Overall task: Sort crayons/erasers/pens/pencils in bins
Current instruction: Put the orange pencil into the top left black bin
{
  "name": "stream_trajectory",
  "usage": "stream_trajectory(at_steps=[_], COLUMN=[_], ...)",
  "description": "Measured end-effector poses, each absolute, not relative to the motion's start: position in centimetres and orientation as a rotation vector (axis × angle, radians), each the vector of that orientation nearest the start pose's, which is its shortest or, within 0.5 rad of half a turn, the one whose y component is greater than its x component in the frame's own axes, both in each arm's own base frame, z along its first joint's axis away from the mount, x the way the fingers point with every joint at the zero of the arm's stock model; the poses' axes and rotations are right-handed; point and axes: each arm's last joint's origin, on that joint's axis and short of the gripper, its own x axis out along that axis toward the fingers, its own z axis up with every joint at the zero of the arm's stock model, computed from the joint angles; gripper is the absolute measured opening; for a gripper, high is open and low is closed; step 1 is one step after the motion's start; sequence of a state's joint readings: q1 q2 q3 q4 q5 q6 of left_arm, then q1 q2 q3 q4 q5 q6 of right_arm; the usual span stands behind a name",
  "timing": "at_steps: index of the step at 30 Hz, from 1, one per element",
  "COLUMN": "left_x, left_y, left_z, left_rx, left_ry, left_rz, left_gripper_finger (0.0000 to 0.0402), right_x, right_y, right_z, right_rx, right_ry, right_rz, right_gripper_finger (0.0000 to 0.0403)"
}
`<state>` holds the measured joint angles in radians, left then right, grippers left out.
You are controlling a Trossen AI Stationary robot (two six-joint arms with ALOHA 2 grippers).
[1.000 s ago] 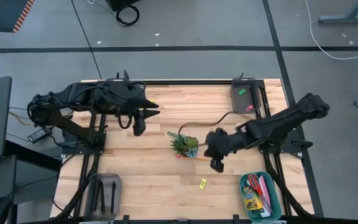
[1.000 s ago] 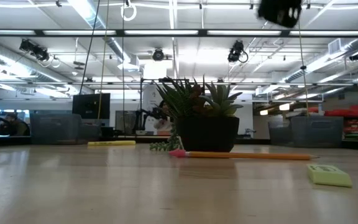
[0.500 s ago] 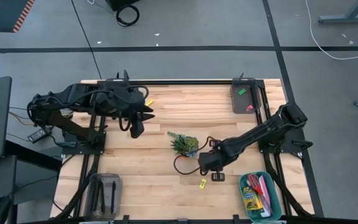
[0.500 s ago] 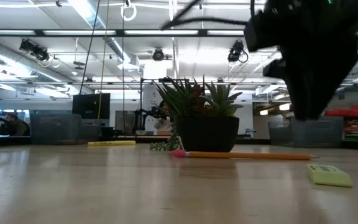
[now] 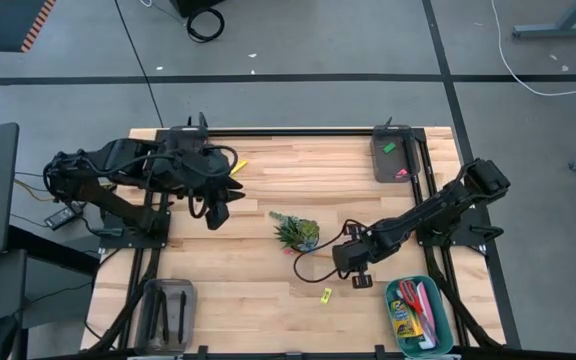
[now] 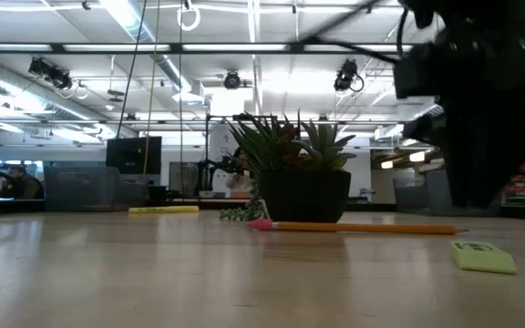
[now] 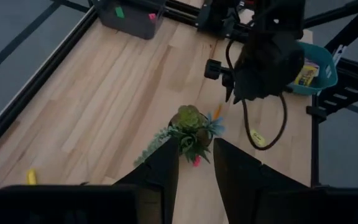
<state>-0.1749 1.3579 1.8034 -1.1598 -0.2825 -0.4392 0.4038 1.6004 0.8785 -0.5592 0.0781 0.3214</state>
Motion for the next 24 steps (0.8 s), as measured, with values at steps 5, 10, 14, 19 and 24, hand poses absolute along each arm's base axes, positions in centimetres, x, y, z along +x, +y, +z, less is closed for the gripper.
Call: stream_trajectory(at_steps=[5, 10, 14, 19, 24], left_x=[23.0, 22.9, 23.0, 23.1, 23.1], left_y=[-3.2, -3.4, -3.4, -3.5, -3.5], left_z=[45.9, 45.9, 45.9, 45.8, 45.8], left_rx=[-0.293, -0.312, -0.322, -0.346, -0.346], left_ry=[0.652, 0.650, 0.649, 0.648, 0.649], left_rz=[0.266, 0.265, 0.268, 0.277, 0.277], left_gripper_finger=[0.0107, 0.0107, 0.0107, 0.0107, 0.0107], right_x=[24.7, 24.9, 25.5, 25.7, 25.4], right_y=[10.4, 10.2, 10.3, 10.4, 10.3], right_z=[14.6, 14.8, 14.4, 13.7, 13.2], right_rx=[-0.055, -0.095, -0.087, -0.094, -0.081], right_ry=[1.329, 1.274, 1.241, 1.253, 1.259], right_rz=[0.062, 0.005, 0.010, 0.004, 0.006], right_gripper_finger=[0.0099, 0.0098, 0.0098, 0.0097, 0.0097])
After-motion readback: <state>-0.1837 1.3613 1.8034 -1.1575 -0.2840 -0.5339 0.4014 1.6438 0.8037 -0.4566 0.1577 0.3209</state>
